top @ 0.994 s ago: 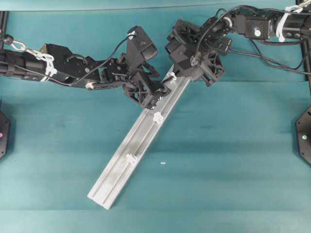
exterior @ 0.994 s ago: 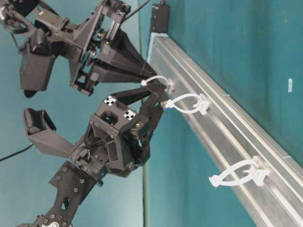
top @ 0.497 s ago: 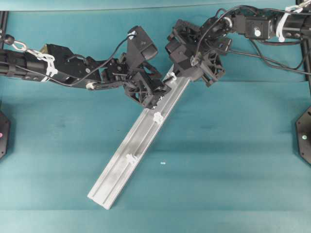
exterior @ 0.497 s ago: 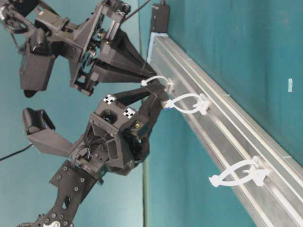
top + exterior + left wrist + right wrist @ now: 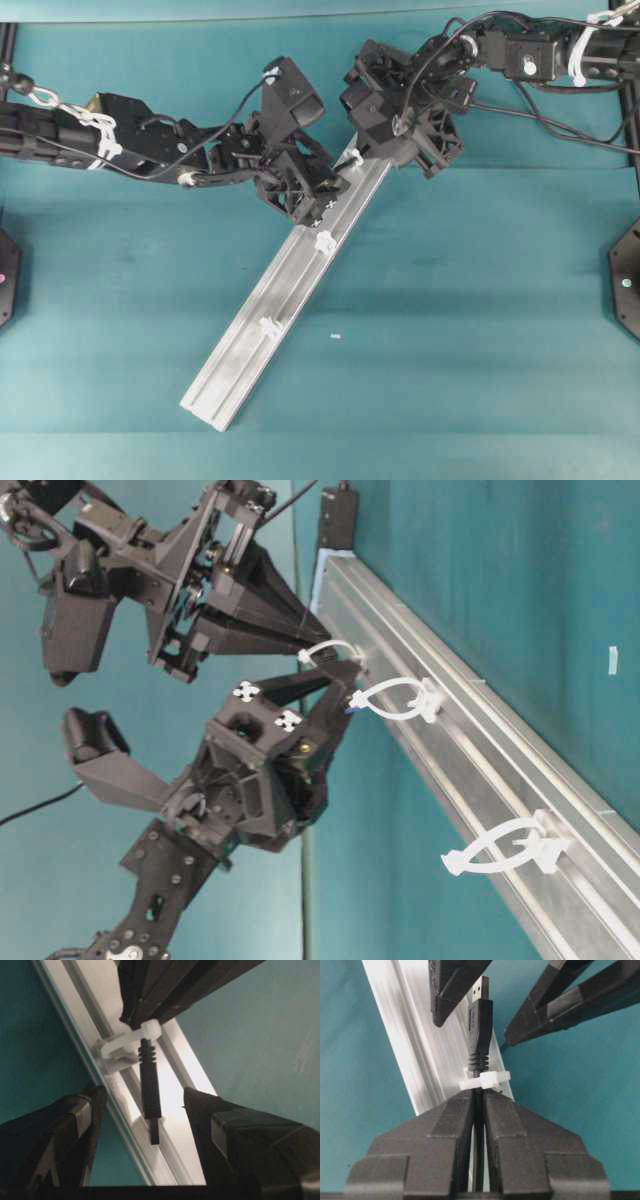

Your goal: Pass the USB cable through three rings with both arms.

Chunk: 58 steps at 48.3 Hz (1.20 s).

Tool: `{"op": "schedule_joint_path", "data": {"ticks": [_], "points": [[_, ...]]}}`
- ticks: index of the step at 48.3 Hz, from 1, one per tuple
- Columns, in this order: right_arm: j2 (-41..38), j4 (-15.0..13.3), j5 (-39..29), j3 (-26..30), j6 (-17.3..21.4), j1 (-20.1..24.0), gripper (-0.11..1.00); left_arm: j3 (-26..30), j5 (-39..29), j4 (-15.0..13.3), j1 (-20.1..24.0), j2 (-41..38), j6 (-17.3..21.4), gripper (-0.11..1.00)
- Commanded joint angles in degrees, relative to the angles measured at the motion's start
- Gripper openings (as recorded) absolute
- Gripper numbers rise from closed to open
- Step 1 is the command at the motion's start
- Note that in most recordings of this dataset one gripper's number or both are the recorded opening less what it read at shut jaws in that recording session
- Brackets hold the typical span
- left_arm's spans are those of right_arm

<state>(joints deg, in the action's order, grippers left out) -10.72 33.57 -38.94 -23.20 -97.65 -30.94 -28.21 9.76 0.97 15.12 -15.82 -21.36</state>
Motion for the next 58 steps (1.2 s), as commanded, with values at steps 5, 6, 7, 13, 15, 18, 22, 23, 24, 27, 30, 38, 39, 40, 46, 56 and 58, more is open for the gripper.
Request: {"op": "schedule_joint_path", "data": {"ticks": [5, 6, 7, 13, 15, 18, 22, 23, 24, 27, 30, 38, 39, 40, 46, 56, 58], "points": [[0.00, 0.44, -0.09, 0.18, -0.44, 0.35, 0.10, 1.32, 0.62, 0.09, -0.18, 0.18, 0.00, 0.70], [0.00, 0.44, -0.09, 0.18, -0.44, 0.35, 0.10, 1.32, 0.70, 0.09, -0.18, 0.18, 0.00, 0.70], [0.00, 0.44, -0.09, 0.18, -0.44, 0.35, 0.10, 1.32, 0.79, 0.09, -0.18, 0.18, 0.00, 0.70], [0.00, 0.44, -0.09, 0.18, -0.44, 0.35, 0.10, 1.32, 1.23, 0.09, -0.18, -0.18, 0.09, 0.69], [0.00, 0.44, -0.09, 0.18, -0.44, 0.35, 0.10, 1.32, 1.23, 0.09, -0.18, -0.26, 0.09, 0.68], [0.00, 0.44, -0.09, 0.18, -0.35, 0.35, 0.10, 1.23, 1.05, 0.00, -0.18, -0.35, 0.00, 0.64], [-0.09, 0.44, -0.09, 0.18, -0.18, 0.35, 0.10, 0.79, 0.97, 0.09, -0.26, -0.35, 0.09, 0.55], [0.00, 0.44, -0.09, 0.18, -0.18, 0.35, 0.10, 0.70, 1.05, 0.09, -0.26, -0.26, 0.44, 0.52], [0.00, 0.53, -0.09, 0.18, -0.09, 0.35, 0.10, 0.62, 1.14, 0.09, -0.35, -0.26, 0.62, 0.48], [0.00, 0.44, -0.09, 0.18, -0.09, 0.35, 0.10, 0.53, 1.41, 0.26, -0.44, -0.18, 0.79, 0.35], [0.00, 0.44, 0.00, 0.18, -0.09, 0.35, 0.10, 0.53, 1.67, 0.35, -0.53, -0.18, 0.79, 0.21], [0.00, 0.44, 0.44, 0.18, 0.35, 0.35, 0.10, 0.53, 1.76, 0.35, -0.53, -0.18, 0.79, 0.08], [0.00, 0.44, 0.53, 0.18, 0.35, 0.35, 0.10, 0.53, 1.76, 0.35, -0.53, -0.18, 0.79, 0.08], [0.00, 0.44, 0.62, 0.09, 0.44, 0.35, 0.10, 0.44, 1.76, 0.35, -0.53, -0.18, 0.79, 0.08], [0.00, 0.44, 0.97, 0.09, 0.62, 0.44, 0.10, 0.53, 1.85, 0.35, -0.70, -0.18, 0.70, 0.08], [0.18, 0.44, 3.87, -0.88, 1.76, 0.53, 0.10, 0.35, 1.85, 0.35, -0.62, -0.09, -0.88, 0.08], [0.26, 0.44, 4.57, -1.14, 1.85, 0.44, 0.10, 0.35, 1.85, 0.35, -0.70, -0.09, -1.23, 0.08]]}}
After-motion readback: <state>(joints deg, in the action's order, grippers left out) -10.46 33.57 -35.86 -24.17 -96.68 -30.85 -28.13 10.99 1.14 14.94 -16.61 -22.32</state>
